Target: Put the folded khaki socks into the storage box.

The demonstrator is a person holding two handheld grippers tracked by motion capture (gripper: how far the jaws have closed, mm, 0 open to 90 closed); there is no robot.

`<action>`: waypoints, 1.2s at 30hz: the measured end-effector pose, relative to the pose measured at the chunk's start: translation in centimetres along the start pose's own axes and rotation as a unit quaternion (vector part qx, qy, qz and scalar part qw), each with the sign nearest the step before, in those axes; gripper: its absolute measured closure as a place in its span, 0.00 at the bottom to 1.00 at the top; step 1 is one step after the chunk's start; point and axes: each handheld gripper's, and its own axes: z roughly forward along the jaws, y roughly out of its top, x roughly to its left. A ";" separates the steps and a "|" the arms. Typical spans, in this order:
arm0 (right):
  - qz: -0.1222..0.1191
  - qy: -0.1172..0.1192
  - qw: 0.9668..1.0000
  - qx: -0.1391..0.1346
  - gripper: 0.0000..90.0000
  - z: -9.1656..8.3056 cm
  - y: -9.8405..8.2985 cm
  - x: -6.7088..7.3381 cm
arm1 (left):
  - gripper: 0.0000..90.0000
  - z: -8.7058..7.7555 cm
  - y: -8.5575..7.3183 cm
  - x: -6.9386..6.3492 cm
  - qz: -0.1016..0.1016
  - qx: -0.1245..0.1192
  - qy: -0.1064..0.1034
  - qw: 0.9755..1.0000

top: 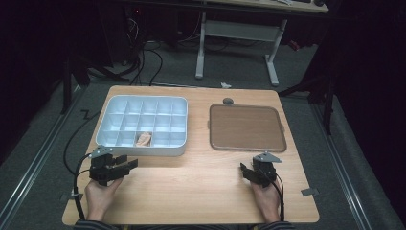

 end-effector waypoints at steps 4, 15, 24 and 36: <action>0.000 0.000 1.000 0.000 0.48 0.0 0.0 0.0 | 0.49 0.2 -0.1 -0.1 0.000 0.001 -0.001 1.000; 0.000 0.000 1.000 0.000 0.47 0.0 0.0 0.0 | 0.49 0.6 -0.6 -0.2 -0.004 -0.002 -0.003 1.000; 0.000 0.000 1.000 0.000 0.47 0.0 0.0 0.0 | 0.49 1.0 -1.0 -0.2 -0.009 -0.001 -0.004 1.000; -0.001 0.001 1.000 0.000 0.47 0.0 0.0 0.0 | 0.49 2.0 -1.5 -0.6 -0.007 0.010 -0.003 1.000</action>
